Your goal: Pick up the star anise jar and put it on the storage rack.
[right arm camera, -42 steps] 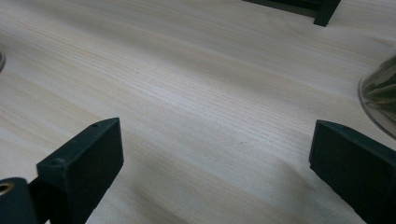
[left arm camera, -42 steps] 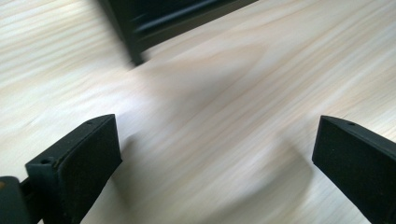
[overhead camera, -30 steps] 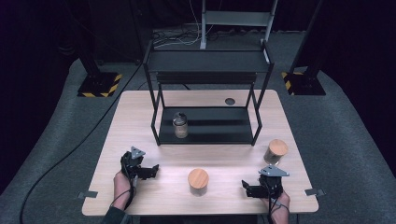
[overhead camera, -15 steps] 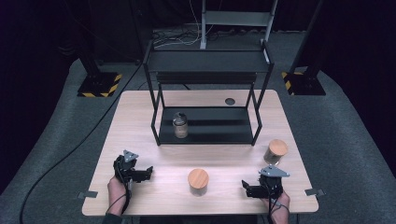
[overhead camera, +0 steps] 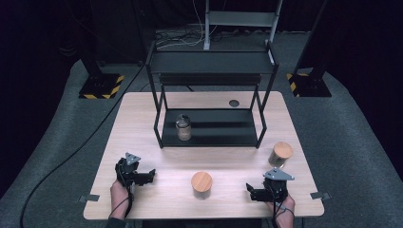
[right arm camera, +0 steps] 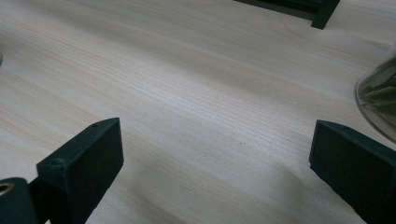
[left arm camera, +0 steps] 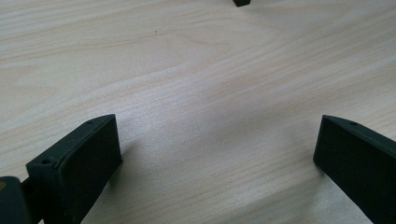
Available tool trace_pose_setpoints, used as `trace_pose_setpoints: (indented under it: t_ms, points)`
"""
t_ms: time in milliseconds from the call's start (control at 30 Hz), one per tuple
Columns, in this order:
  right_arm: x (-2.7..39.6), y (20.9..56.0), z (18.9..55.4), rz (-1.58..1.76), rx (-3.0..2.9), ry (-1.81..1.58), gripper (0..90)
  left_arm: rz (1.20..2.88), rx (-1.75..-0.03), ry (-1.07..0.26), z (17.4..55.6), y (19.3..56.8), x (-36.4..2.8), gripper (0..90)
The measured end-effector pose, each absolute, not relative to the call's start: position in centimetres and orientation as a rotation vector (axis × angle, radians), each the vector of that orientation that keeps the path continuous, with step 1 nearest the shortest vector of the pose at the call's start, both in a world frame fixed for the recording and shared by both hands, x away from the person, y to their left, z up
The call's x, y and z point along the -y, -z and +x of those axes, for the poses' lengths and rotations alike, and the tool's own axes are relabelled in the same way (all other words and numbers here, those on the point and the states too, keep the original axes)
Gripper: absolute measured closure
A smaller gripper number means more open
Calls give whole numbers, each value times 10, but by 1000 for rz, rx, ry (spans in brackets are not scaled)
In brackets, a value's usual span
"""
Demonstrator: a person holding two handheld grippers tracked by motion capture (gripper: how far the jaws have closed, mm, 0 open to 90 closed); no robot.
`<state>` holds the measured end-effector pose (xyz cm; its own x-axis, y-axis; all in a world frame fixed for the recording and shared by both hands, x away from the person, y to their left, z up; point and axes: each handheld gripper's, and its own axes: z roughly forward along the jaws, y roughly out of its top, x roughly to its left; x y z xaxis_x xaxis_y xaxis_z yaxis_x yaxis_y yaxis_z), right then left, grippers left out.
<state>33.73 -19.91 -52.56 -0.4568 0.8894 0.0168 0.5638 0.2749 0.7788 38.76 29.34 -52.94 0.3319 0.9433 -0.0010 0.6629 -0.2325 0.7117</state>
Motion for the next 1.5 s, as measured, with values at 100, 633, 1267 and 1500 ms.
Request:
trace_pose_setpoints:
  t_ms: [100, 633, 1267, 1500]
  points:
    - [198, 526, 337, 1308, -2122, -1023, 18, 1981, -1409, -588, 387, 529, -293, 2]
    - [155, 523, 313, 1200, -2115, -1052, 12, 1979, -1413, -591, 387, 529, -293, 3]
    - [51, 518, 310, 900, -2320, -1203, 9, 1979, -1414, -590, 387, 529, -293, 2]
    - [37, 519, 318, 869, -2323, -1221, 9, 1980, -1413, -590, 387, 529, -293, 2]
